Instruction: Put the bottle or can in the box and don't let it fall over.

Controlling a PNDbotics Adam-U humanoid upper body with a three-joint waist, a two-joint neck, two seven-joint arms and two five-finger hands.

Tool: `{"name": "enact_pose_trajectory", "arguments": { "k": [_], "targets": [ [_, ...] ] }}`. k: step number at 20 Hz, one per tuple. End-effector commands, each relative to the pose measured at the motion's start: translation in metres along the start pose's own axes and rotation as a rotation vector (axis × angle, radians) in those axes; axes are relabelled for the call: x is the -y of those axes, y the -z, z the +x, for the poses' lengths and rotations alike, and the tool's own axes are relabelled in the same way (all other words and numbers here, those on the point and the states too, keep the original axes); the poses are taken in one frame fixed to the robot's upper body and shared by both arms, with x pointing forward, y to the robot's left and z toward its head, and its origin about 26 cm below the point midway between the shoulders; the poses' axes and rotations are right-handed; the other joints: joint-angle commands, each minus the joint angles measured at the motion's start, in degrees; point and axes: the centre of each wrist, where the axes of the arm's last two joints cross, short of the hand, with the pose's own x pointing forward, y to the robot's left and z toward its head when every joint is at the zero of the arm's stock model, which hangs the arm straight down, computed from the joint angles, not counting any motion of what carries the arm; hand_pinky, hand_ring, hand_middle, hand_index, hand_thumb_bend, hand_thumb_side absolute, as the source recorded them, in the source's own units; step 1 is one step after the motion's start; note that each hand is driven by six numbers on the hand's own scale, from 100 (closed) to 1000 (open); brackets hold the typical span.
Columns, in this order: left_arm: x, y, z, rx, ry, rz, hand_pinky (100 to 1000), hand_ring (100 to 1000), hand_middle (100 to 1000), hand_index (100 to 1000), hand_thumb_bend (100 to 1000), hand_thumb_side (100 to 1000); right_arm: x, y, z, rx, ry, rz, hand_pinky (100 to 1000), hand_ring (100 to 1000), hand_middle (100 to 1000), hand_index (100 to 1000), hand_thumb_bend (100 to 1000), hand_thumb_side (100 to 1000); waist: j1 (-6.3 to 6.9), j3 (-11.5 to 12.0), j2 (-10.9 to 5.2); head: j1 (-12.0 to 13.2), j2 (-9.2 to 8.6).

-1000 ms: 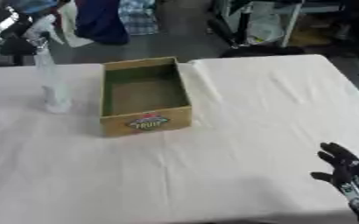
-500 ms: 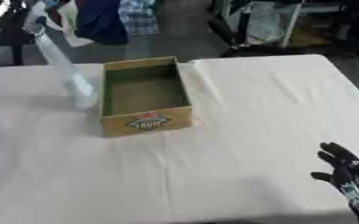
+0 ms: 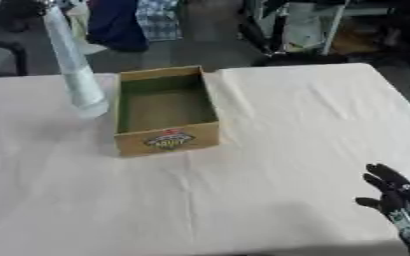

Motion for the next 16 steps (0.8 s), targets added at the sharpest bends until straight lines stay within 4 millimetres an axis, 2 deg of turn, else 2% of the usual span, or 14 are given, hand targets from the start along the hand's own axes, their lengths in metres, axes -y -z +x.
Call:
{"name": "enact_pose_trajectory", "arguments": {
  "k": [1, 3, 5, 6, 8, 9, 10, 11, 14, 16],
  "targets": [
    [-0.010, 0.013, 0.025, 0.075, 0.006, 0.019, 545, 331, 227, 517, 100, 460, 0.004, 0.001, 0.004, 0.009, -0.015, 0.008, 796, 1000, 973, 1000, 100, 645, 0.07, -0.14, -0.79, 0.32, -0.24],
    [-0.001, 0.018, 0.035, 0.097, 0.004, 0.009, 577, 365, 259, 545, 100, 469, 0.004, 0.002, 0.004, 0.010, -0.014, 0.011, 796, 1000, 973, 1000, 100, 643, 0.07, -0.30, -0.77, 0.42, -0.24],
    [0.009, 0.022, 0.042, 0.113, 0.009, -0.004, 636, 455, 354, 628, 100, 507, 0.004, 0.002, 0.004, 0.013, -0.013, 0.013, 797, 1000, 973, 1000, 100, 639, 0.03, -0.50, -0.73, 0.49, -0.26],
    [0.013, 0.023, 0.045, 0.118, 0.021, -0.012, 675, 513, 423, 684, 100, 569, 0.004, 0.003, 0.004, 0.015, -0.012, 0.013, 797, 1000, 973, 1000, 100, 638, 0.00, -0.59, -0.71, 0.53, -0.28],
    [0.022, 0.025, 0.049, 0.123, 0.079, -0.043, 767, 687, 619, 827, 100, 775, 0.004, 0.004, 0.005, 0.018, -0.011, 0.014, 797, 1000, 973, 1000, 100, 635, -0.05, -0.79, -0.65, 0.55, -0.34],
    [0.025, 0.025, 0.050, 0.128, 0.120, -0.065, 802, 745, 704, 879, 233, 845, 0.004, 0.004, 0.005, 0.020, -0.010, 0.014, 797, 1000, 973, 1000, 100, 635, -0.06, -0.84, -0.63, 0.55, -0.36],
    [0.027, 0.024, 0.051, 0.131, 0.155, -0.083, 814, 766, 734, 899, 266, 867, 0.004, 0.004, 0.005, 0.020, -0.010, 0.014, 797, 1000, 973, 1000, 100, 635, -0.06, -0.86, -0.61, 0.53, -0.37],
    [0.028, 0.024, 0.052, 0.135, 0.182, -0.100, 843, 816, 800, 939, 351, 926, 0.004, 0.004, 0.005, 0.020, -0.009, 0.013, 797, 1000, 973, 1000, 100, 637, -0.06, -0.86, -0.58, 0.46, -0.39],
    [0.027, 0.020, 0.054, 0.154, 0.206, -0.110, 842, 820, 811, 945, 320, 932, 0.004, 0.004, 0.005, 0.021, -0.010, 0.012, 797, 1000, 973, 1000, 100, 636, -0.05, -0.75, -0.50, 0.16, -0.33],
    [0.019, 0.014, 0.056, 0.174, 0.184, -0.083, 831, 800, 788, 937, 221, 893, 0.005, 0.004, 0.005, 0.021, -0.011, 0.008, 797, 1000, 973, 1000, 100, 639, -0.04, -0.60, -0.42, -0.22, -0.34]
  ]
}}
